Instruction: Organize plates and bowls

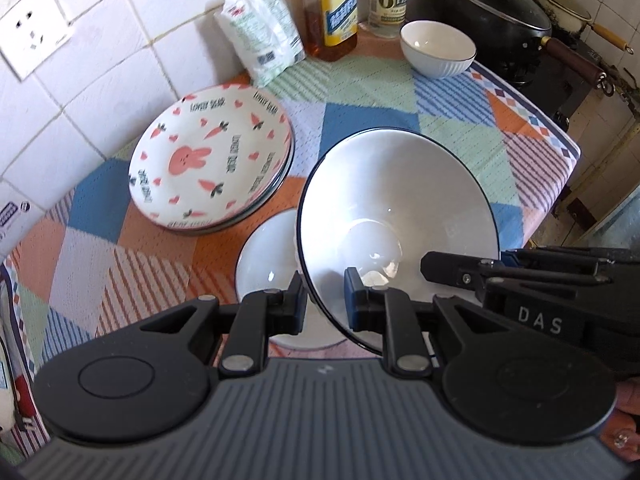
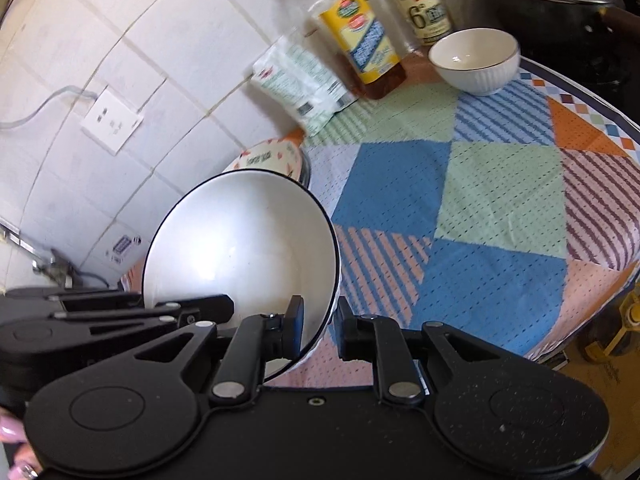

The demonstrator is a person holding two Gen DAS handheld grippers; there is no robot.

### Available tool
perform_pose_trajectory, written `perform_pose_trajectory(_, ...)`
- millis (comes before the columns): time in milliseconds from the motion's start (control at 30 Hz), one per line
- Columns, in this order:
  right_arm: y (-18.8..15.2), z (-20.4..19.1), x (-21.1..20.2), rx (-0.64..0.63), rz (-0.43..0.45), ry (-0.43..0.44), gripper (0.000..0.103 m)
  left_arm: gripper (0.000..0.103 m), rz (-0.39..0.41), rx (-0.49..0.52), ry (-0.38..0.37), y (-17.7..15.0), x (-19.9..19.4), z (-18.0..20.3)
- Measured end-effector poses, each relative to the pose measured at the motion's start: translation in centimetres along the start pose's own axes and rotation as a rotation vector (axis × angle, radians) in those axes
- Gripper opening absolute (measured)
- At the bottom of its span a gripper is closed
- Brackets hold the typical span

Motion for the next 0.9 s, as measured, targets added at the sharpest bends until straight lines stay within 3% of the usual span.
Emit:
perform_pose_trajectory(433,-1.8,-3.6,3.0,-0.184,-0.014,-0.004,0.021,0.019,-0.1,-0.196,-0.061,-2.5,2.4,-5.2)
perform_pose_trajectory(767,-2.1,-5.6,5.0,-0.384,-0.015,-0.1,0.02,0.021,-0.204,-0.339,-0.142,-3.1,5.1,-7.1)
perform_pose_trajectory(900,-2.0,-6.3,5.2,-0.469,-0.009,-0.16,0.02,0.023,-0.215,-0.334,-0.138,-3.1,5.6,-6.9)
Point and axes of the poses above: each gripper's, at about its wrist camera, not at the fingertips, and x roughly the way its jaws point, z to its right, y to its top, the point moved 6 cm from there along x, roughly the way its jaws point, and after that the axes turned 3 degrees about z, right-handed, at the moved point
